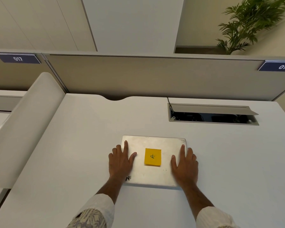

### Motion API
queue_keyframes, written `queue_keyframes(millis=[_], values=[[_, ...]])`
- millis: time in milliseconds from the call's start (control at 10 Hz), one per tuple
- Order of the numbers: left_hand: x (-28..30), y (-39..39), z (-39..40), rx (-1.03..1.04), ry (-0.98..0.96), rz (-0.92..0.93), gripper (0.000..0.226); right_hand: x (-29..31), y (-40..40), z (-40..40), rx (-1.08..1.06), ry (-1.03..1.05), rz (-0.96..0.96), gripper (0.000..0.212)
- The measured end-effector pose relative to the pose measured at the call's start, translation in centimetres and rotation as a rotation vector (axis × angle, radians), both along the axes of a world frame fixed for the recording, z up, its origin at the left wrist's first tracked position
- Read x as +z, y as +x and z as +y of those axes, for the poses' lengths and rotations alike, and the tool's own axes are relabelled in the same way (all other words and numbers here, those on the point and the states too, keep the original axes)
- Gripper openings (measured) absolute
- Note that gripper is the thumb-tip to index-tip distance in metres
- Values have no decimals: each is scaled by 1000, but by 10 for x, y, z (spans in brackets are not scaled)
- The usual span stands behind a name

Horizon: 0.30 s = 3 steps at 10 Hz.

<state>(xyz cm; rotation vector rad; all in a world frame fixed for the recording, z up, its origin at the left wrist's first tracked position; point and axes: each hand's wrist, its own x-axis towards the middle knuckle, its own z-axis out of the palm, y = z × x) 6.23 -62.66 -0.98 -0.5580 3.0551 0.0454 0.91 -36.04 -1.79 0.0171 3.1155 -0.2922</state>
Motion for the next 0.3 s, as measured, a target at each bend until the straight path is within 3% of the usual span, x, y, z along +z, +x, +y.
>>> queue_keyframes(millis=[300], values=[[14, -9, 18, -160, 152, 84, 61, 28, -3, -26, 197, -168, -22, 76]])
